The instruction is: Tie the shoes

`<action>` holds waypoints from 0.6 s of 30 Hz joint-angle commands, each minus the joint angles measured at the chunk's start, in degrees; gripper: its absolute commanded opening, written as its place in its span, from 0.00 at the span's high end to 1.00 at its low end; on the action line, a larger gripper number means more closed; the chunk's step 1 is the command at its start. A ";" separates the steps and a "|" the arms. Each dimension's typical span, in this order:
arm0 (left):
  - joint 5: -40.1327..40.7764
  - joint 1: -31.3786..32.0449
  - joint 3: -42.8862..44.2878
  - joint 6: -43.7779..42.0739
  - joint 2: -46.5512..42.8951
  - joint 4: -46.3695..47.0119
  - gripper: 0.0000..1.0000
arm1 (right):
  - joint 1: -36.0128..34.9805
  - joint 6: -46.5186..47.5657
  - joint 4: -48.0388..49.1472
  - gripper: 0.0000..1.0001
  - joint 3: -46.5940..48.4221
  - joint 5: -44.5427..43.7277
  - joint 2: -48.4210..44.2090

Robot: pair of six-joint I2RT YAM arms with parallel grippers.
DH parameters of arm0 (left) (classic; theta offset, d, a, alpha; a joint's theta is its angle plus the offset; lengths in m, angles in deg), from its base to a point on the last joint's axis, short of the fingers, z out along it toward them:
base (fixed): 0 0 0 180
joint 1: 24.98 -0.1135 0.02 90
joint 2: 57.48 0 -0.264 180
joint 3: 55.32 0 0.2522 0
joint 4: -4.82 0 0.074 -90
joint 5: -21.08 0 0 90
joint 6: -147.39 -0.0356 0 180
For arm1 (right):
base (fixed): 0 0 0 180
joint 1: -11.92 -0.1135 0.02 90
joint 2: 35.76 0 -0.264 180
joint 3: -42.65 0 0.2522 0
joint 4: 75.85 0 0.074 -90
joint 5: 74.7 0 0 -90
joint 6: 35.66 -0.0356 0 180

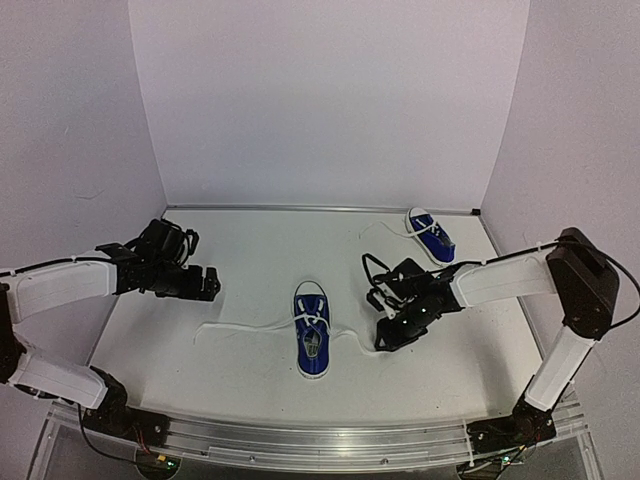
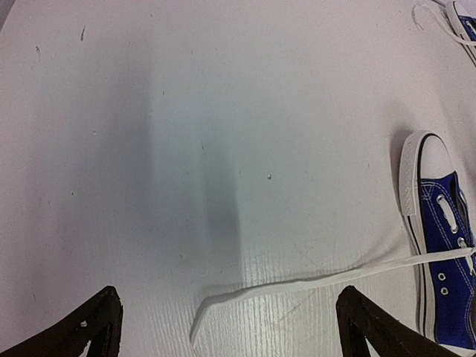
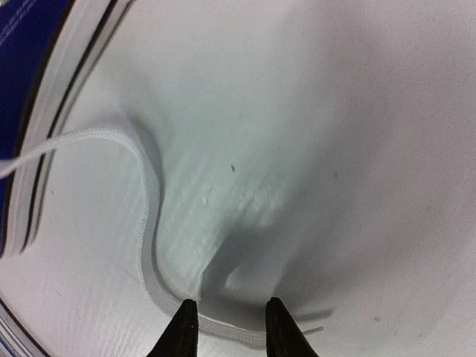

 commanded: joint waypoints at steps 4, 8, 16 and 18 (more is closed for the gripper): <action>7.80 2.00 1.04 -4.58 -3.77 6.92 0.00 | -0.28 -2.59 -13.85 0.79 0.04 -3.89 -5.02; 10.72 4.89 1.82 -9.68 -3.22 6.40 0.00 | -0.33 -3.60 -21.54 0.75 1.41 -10.09 -10.12; -7.33 11.94 3.57 -22.21 4.13 6.60 0.01 | -0.27 -6.01 -23.26 0.35 5.90 -12.20 -19.30; -11.29 12.69 3.34 -26.03 6.17 8.91 0.09 | -0.24 -6.58 -21.57 0.35 5.84 -12.06 -20.33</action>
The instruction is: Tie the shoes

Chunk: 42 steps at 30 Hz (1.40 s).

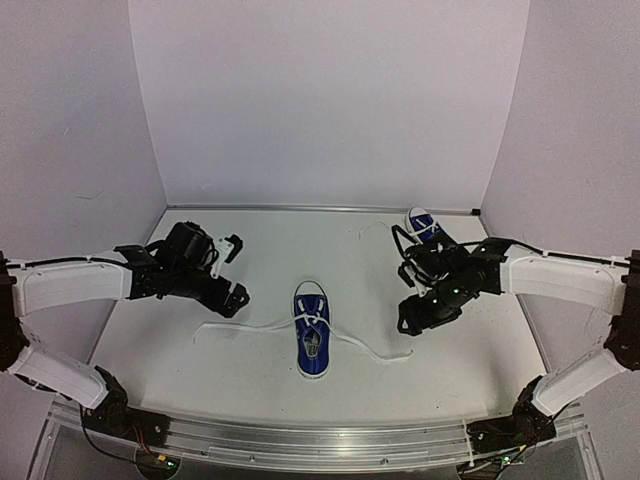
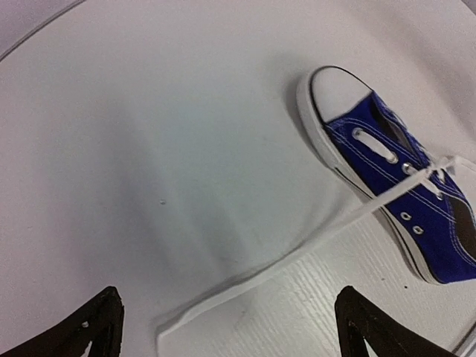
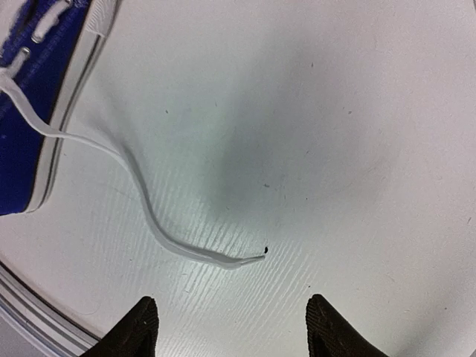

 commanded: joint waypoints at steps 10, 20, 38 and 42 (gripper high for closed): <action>-16.32 6.13 10.83 -26.16 18.12 3.39 0.44 | -0.24 -4.98 7.61 0.34 -1.84 2.77 -3.41; -20.11 7.56 18.20 -34.91 28.56 -0.41 0.56 | -0.24 -5.27 8.12 0.34 -4.83 2.55 -4.70; -18.06 7.56 17.96 -35.50 30.30 0.16 0.95 | -0.15 -5.09 8.82 0.34 -6.27 2.56 -4.11; -19.24 7.57 16.86 -34.04 26.89 2.99 1.00 | -0.16 -5.19 9.13 0.34 -6.63 2.58 -3.87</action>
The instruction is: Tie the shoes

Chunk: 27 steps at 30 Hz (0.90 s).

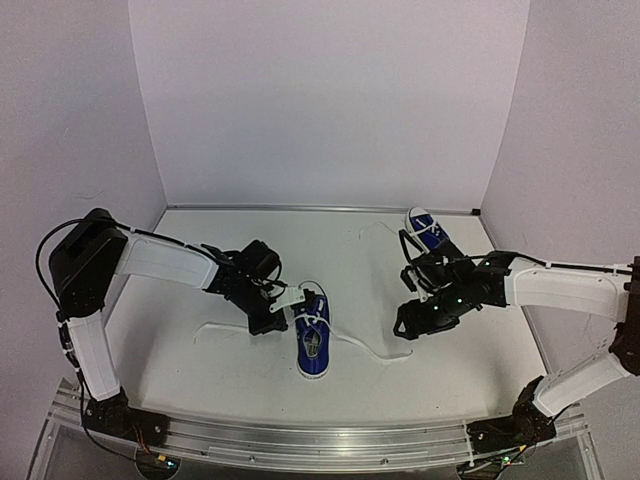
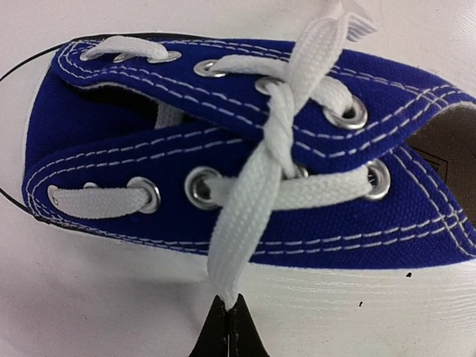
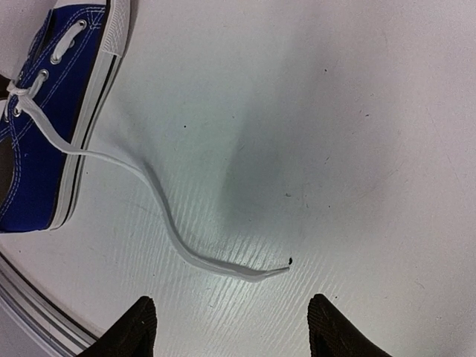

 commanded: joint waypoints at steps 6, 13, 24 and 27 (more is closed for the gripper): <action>-5.61 0.19 -2.28 4.25 -10.87 9.18 1.00 | -0.19 -0.32 2.56 0.36 -1.63 1.32 0.10; -9.84 0.28 -3.36 6.80 -12.74 13.15 1.00 | -0.16 0.03 4.45 0.41 -2.99 5.35 3.43; -10.35 1.36 -3.27 6.72 -11.21 15.26 1.00 | -0.22 0.92 2.61 0.42 -3.35 5.32 7.83; -10.66 1.50 -2.78 6.63 -10.63 15.30 1.00 | -0.24 1.28 2.31 0.42 -3.28 4.04 8.56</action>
